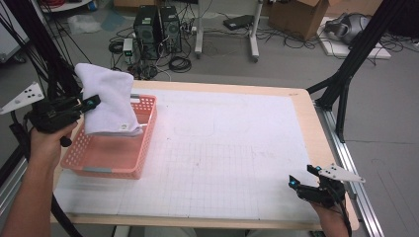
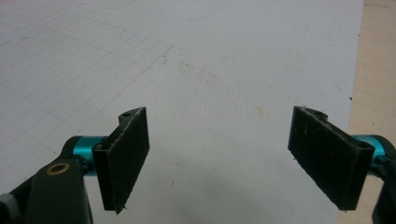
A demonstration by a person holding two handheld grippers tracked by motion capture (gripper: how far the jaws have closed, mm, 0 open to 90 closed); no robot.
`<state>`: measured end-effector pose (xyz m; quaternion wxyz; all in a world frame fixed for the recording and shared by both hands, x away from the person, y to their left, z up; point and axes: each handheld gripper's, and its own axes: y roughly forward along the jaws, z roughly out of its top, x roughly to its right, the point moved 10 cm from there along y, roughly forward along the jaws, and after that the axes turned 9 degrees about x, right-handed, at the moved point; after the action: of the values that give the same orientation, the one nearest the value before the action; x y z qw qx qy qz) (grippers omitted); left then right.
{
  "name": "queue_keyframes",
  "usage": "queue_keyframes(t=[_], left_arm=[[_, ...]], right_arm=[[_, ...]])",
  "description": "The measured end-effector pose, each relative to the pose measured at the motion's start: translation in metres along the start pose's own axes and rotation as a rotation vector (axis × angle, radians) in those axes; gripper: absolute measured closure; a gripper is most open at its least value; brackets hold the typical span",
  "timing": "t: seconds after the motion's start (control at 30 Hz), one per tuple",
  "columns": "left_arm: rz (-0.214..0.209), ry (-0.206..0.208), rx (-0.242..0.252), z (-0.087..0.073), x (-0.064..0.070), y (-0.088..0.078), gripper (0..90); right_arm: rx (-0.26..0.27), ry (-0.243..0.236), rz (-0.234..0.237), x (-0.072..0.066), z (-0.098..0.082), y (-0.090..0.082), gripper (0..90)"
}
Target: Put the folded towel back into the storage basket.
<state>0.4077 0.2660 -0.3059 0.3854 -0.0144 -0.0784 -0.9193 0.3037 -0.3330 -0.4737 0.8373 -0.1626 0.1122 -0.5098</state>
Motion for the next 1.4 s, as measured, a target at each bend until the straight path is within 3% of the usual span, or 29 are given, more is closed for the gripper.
queue_keyframes(t=[0.13,0.57,0.77,1.1,1.4], left_arm=[[0.012,-0.013,-0.002,-0.006,-0.006,-0.004,74.6],[-0.009,-0.028,-0.042,-0.031,-0.007,-0.004,74.4],[-0.043,-0.035,-0.056,-0.047,-0.003,-0.002,74.3],[-0.047,-0.094,-0.106,-0.071,-0.008,0.000,73.5],[-0.010,-0.153,-0.152,-0.086,-0.017,-0.002,71.9]], right_arm=[[-0.005,-0.001,-0.005,0.000,-0.001,0.000,19.6],[-0.002,-0.007,-0.002,-0.002,-0.001,0.000,19.6],[-0.009,-0.013,-0.004,0.000,-0.002,-0.001,19.6],[-0.014,-0.017,-0.004,-0.001,-0.003,-0.002,19.6],[-0.015,-0.011,-0.002,-0.003,-0.004,-0.001,19.6]])
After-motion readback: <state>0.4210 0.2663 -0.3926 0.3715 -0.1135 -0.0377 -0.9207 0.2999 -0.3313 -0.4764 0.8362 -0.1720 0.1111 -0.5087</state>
